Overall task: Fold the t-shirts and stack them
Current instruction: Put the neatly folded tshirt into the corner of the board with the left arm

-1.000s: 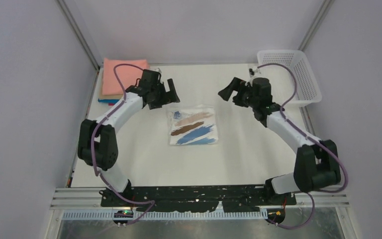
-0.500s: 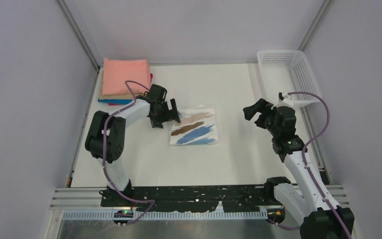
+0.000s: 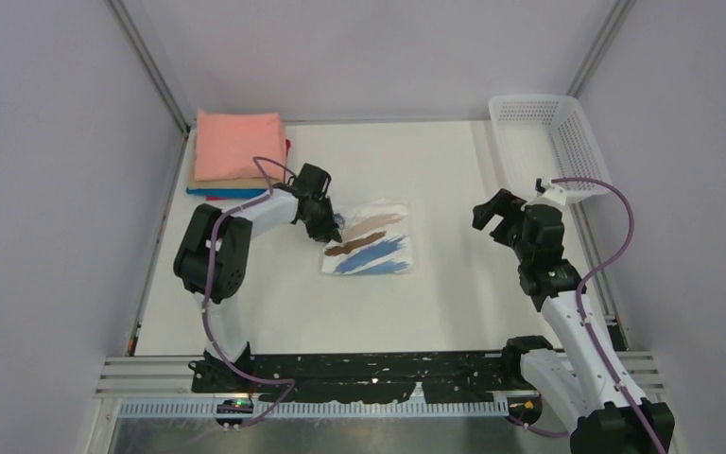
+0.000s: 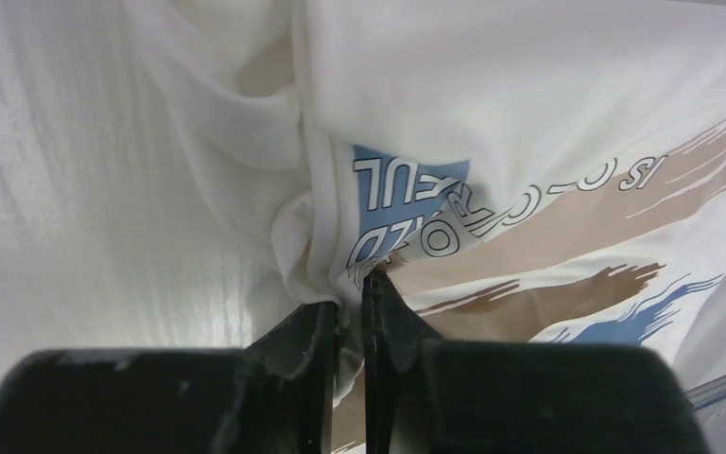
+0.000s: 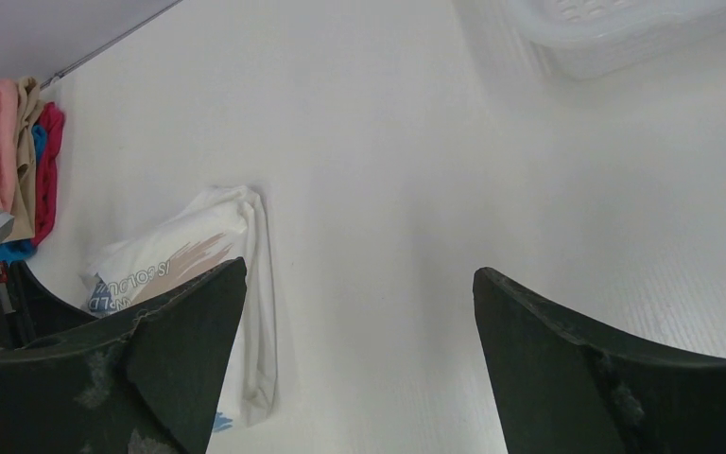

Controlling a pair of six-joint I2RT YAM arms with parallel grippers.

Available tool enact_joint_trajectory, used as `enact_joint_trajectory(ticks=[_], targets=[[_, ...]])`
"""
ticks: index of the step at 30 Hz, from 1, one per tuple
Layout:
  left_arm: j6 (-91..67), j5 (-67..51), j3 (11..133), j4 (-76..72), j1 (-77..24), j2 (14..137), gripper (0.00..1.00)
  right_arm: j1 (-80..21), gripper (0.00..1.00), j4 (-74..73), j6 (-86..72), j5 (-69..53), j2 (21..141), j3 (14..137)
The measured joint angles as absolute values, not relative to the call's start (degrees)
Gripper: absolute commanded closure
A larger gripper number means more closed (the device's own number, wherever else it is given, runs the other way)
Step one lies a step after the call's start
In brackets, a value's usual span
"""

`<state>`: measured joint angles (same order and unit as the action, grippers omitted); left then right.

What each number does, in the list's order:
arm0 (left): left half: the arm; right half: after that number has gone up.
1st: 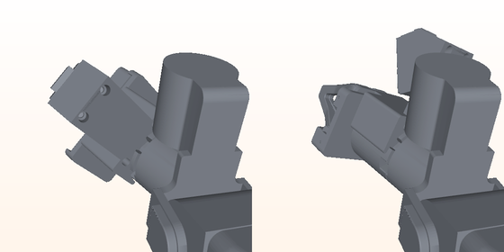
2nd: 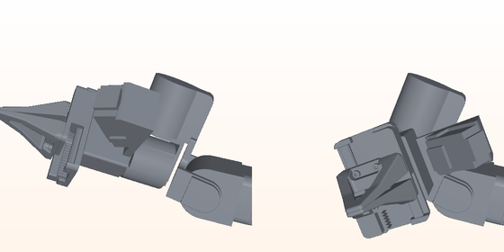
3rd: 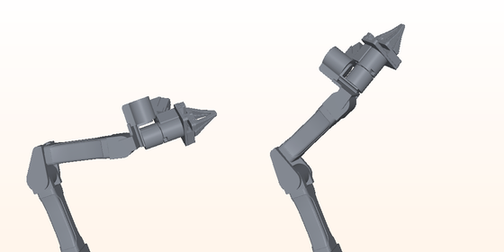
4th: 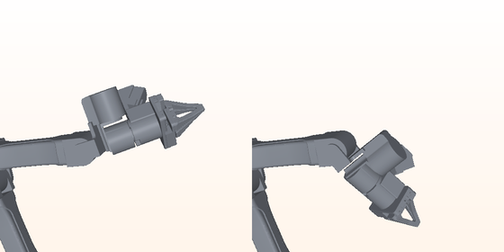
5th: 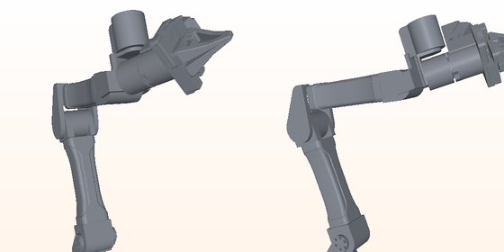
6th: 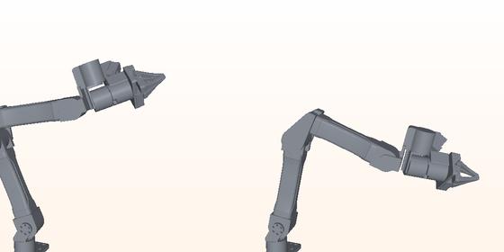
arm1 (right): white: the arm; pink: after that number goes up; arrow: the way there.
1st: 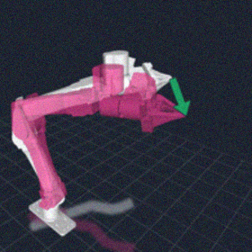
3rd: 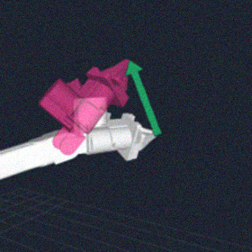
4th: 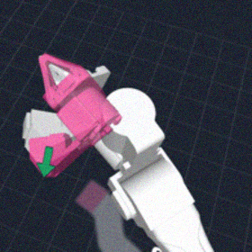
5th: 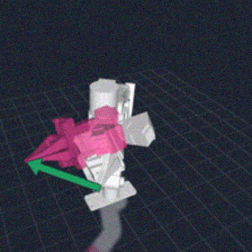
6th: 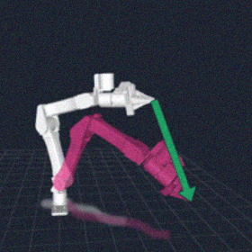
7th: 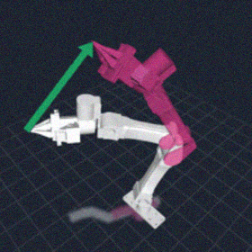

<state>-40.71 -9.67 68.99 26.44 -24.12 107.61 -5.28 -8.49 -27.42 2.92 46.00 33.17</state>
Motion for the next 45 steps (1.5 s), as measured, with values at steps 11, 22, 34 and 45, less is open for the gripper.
enact_joint_trajectory(ticks=[11,22,34,45], targets=[[-31.73,0.51,79.31,31.90,-25.61,111.28,1.00,-5.28,0.05,-8.86,-25.82,5.69,45.04,33.17],[-10.17,19.51,92.95,32.05,-24.16,112.51,1.00,-5.28,0.05,-7.05,-25.12,6.39,46.13,32.58],[6.57,25.41,104.49,28.27,-17.37,115.35,1.00,-5.28,0.05,-4.67,-24.29,6.33,50.72,32.03],[13.67,19.70,113.56,28.38,-12.03,115.48,1.00,-5.28,0.05,-4.27,-23.92,6.33,53.34,32.03]])
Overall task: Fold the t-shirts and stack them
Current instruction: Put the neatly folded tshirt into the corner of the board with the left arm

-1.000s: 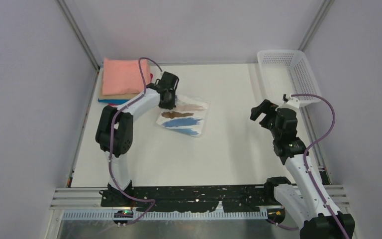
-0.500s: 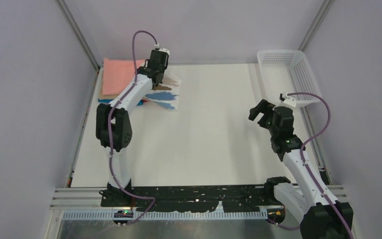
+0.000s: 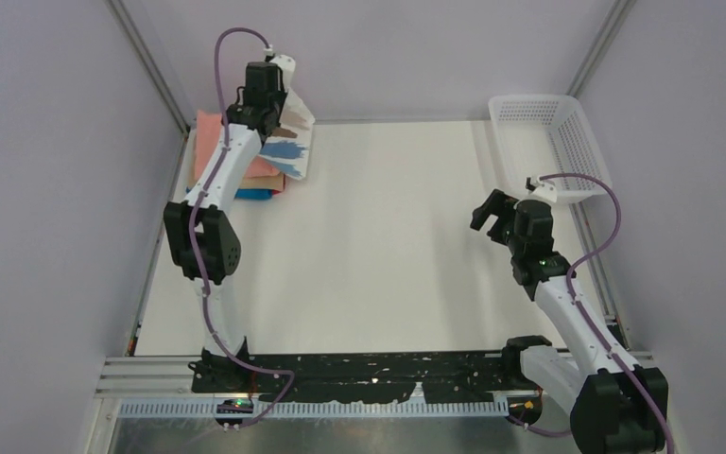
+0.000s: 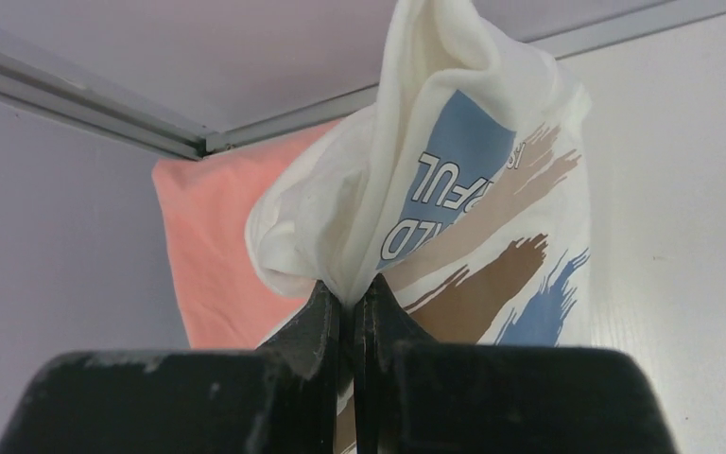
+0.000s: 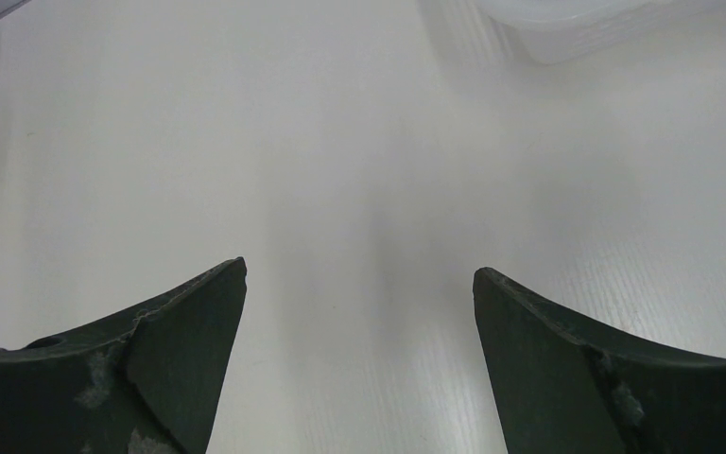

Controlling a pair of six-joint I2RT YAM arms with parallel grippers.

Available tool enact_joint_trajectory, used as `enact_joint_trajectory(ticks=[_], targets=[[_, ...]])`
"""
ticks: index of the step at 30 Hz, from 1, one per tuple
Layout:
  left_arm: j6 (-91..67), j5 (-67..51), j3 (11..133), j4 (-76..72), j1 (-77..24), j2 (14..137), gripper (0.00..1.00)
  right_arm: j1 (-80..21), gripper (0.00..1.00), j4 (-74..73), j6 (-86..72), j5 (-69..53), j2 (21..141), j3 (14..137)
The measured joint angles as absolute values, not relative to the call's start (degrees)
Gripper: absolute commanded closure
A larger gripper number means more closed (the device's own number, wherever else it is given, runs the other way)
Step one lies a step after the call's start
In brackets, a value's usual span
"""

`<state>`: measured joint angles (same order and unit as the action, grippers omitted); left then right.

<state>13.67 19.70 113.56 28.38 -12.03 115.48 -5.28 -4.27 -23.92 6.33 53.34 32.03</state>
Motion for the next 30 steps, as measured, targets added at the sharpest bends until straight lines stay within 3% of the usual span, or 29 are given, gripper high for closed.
enact_joint_trajectory(ticks=[30], targets=[[12.69,-0.34,125.01,40.23,0.51,117.21,1.00,-5.28,0.05,-4.95,-23.90,7.68,55.92,32.18]])
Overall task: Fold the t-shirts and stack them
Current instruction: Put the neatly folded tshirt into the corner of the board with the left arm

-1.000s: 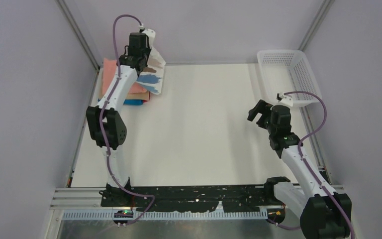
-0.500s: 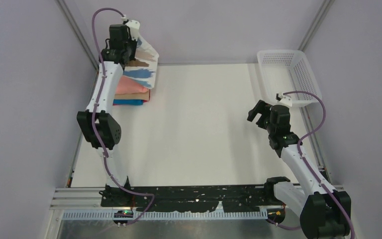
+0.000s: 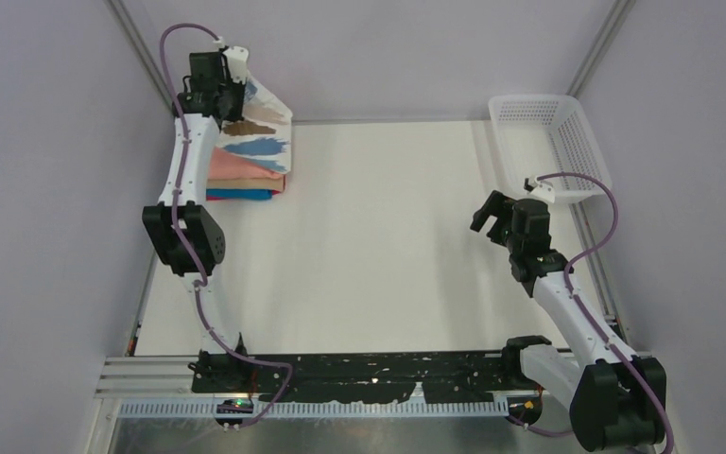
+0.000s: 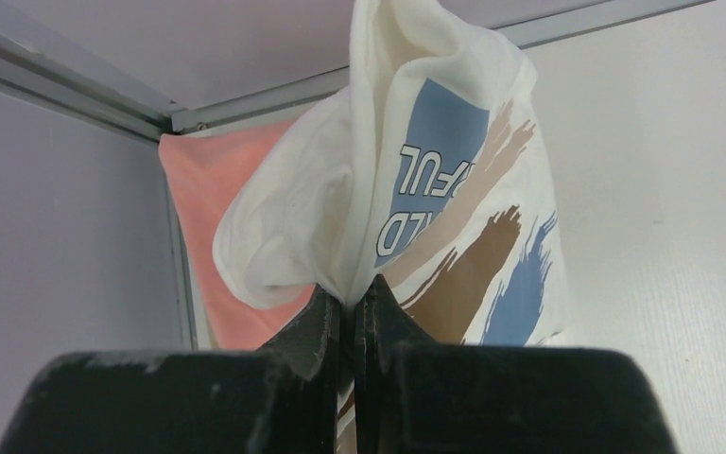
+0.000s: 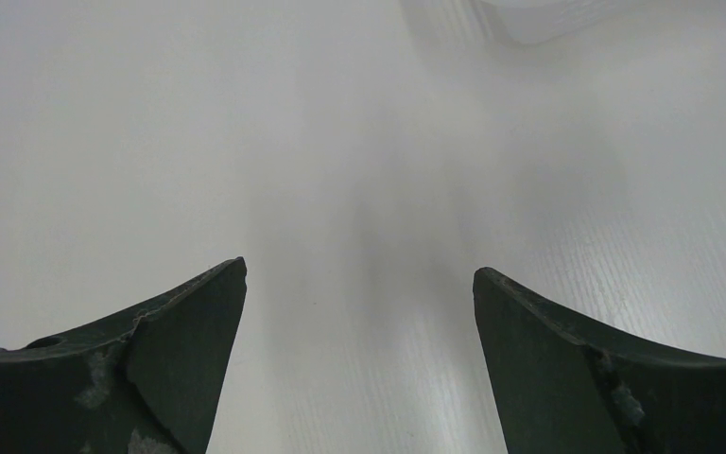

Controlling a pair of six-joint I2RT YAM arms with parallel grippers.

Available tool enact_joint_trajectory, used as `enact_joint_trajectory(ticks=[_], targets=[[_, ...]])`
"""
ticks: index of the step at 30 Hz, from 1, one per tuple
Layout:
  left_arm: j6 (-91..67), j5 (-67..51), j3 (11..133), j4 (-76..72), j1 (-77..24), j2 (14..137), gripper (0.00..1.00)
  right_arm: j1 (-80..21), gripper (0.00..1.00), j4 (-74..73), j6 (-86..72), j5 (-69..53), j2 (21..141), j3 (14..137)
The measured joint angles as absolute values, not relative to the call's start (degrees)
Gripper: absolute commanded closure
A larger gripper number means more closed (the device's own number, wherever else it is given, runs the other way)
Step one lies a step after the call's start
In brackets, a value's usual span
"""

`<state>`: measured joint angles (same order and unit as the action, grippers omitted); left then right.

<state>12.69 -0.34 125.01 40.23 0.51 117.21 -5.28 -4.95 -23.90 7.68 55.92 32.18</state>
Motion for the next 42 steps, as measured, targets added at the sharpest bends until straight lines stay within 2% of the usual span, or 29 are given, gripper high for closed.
enact_joint_trajectory(ticks=[12,21,22,24,29,30,33,34,42], targets=[[15.00,-0.58,129.27,41.52,6.70,125.73,1.00,-5.28,0.05,-5.72,-23.88,8.99,57.95,32.38],[12.38,-2.50,129.54,41.32,12.47,128.68,0.90,-5.28,0.05,-6.55,-23.97,9.06,60.34,33.58],[12.08,-2.76,129.56,41.21,12.75,129.29,0.87,-5.28,0.05,-6.57,-23.97,8.97,60.40,33.65],[11.57,-3.14,129.54,41.17,13.08,130.32,0.69,-5.28,0.05,-6.61,-24.01,8.91,60.49,33.67],[10.35,-2.94,129.54,41.12,13.21,131.35,0.63,-5.28,0.05,-7.11,-24.08,8.86,60.49,34.09],[9.50,-2.31,129.54,40.84,13.21,131.35,0.57,-5.28,0.05,-7.14,-24.08,8.86,60.49,34.17],[7.01,0.08,129.54,39.77,13.37,131.31,0.07,-5.28,0.05,-7.33,-24.08,8.86,60.49,34.20],[5.48,1.02,129.54,39.46,13.47,131.22,0.01,-5.28,0.05,-7.44,-24.08,8.86,60.49,34.20],[-8.84,8.47,126.85,37.89,14.68,123.55,0.00,-5.28,0.05,-7.88,-24.12,8.86,60.16,34.20]])
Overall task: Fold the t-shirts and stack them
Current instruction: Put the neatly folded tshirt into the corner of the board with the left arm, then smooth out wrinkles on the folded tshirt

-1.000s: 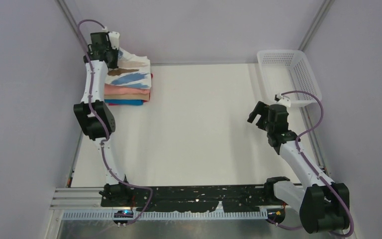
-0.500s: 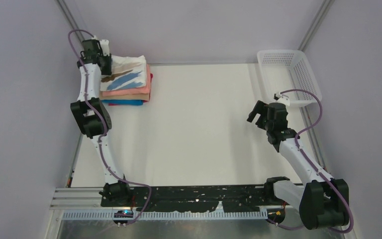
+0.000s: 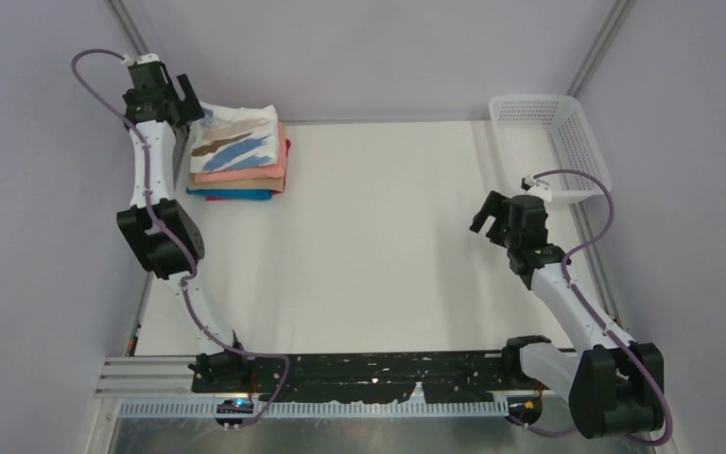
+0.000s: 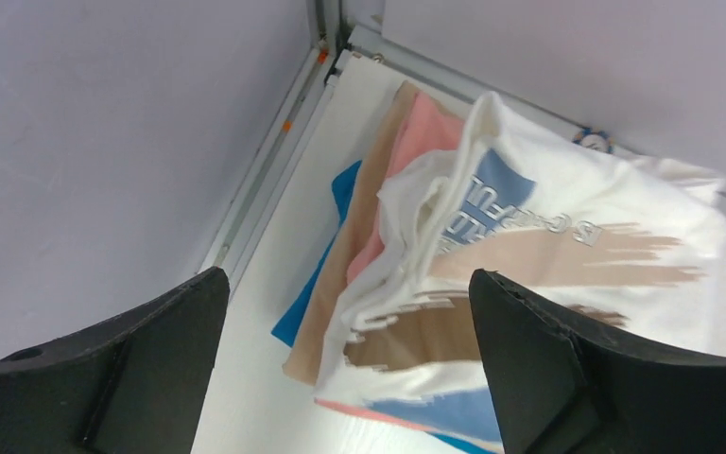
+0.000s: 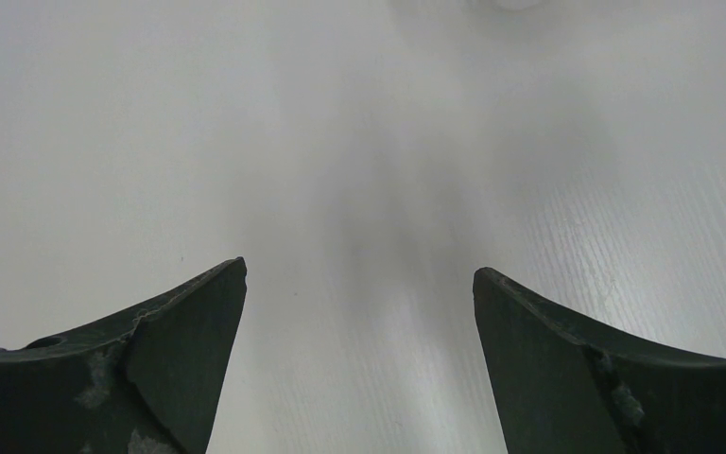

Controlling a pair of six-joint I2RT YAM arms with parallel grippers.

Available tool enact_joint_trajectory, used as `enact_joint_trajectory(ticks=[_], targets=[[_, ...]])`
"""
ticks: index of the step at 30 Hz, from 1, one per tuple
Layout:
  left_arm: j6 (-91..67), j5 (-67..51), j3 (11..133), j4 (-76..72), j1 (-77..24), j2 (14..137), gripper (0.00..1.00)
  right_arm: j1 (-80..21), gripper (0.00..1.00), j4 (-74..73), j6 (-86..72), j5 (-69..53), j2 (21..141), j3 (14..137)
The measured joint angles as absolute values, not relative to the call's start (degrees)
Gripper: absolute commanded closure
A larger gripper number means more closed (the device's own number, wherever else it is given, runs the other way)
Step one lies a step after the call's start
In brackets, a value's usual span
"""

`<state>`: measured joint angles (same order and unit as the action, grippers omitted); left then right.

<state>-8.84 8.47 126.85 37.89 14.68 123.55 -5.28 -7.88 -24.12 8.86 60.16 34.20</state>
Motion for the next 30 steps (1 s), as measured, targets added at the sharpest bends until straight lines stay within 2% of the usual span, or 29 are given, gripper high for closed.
enact_joint_trajectory(ticks=[5,8,11,15,21,30], targets=[[-10.37,-1.78,115.00,29.69,14.98,110.87,0.00,-5.28,0.05,-7.99,-24.12,8.86,59.09,34.20],[-9.72,-11.22,114.06,26.04,14.98,109.38,0.00,-5.28,0.05,-7.97,-24.12,8.88,58.96,34.20],[-8.93,-18.20,117.45,25.54,14.83,112.84,0.00,-5.28,0.05,-7.99,-24.12,8.91,58.96,34.20],[-8.47,-24.25,129.67,27.22,14.66,124.38,0.00,-5.28,0.05,-8.01,-24.14,8.97,59.05,34.20],[-8.36,-25.28,133.21,28.29,14.70,134.34,0.00,-5.28,0.05,-8.03,-24.14,9.61,59.99,34.20],[-10.00,-19.14,133.27,26.68,14.68,137.84,0.00,-5.28,0.05,-8.25,-24.38,9.76,62.26,34.52]])
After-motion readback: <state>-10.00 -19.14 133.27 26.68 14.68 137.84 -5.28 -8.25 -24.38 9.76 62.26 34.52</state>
